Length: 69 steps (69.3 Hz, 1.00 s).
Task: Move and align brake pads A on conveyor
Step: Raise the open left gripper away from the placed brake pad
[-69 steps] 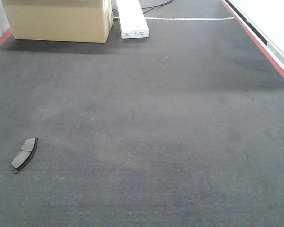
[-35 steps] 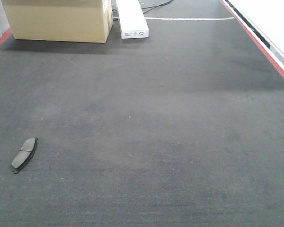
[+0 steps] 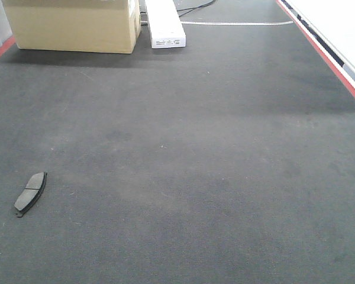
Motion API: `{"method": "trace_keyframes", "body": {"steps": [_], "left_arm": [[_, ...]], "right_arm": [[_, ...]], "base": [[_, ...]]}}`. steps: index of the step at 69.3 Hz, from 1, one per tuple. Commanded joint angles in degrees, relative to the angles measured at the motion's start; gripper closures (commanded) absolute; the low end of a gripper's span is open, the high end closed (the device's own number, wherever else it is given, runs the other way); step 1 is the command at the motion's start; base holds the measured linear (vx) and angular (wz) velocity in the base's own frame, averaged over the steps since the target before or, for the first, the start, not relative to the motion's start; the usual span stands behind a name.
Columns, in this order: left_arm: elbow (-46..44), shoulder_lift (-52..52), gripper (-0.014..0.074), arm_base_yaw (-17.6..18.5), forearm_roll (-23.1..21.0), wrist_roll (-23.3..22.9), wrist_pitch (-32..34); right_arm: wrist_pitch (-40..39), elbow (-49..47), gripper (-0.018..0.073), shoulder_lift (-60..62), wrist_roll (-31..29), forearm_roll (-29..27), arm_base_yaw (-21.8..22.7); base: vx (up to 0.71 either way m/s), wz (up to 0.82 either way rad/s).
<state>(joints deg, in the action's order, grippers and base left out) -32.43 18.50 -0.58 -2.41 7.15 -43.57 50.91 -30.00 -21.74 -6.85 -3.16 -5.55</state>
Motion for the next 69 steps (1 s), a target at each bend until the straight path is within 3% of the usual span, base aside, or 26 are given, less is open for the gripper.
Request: {"method": "trace_keyframes", "body": {"steps": [1,69], "left_arm": [[-1.38,0.47,0.0042,0.48,-0.34,-0.07,3.5],[-1.38,0.47,0.0042,0.48,-0.34,-0.07,3.5]], "right_arm": [[-4.89,-1.62,0.0566,-0.48,-0.53,0.3,0.42],[-5.25,-1.62,0.0566,-0.48,-0.33,-0.51,0.42]], "base": [[0.0,0.0],[0.0,0.0]]}}
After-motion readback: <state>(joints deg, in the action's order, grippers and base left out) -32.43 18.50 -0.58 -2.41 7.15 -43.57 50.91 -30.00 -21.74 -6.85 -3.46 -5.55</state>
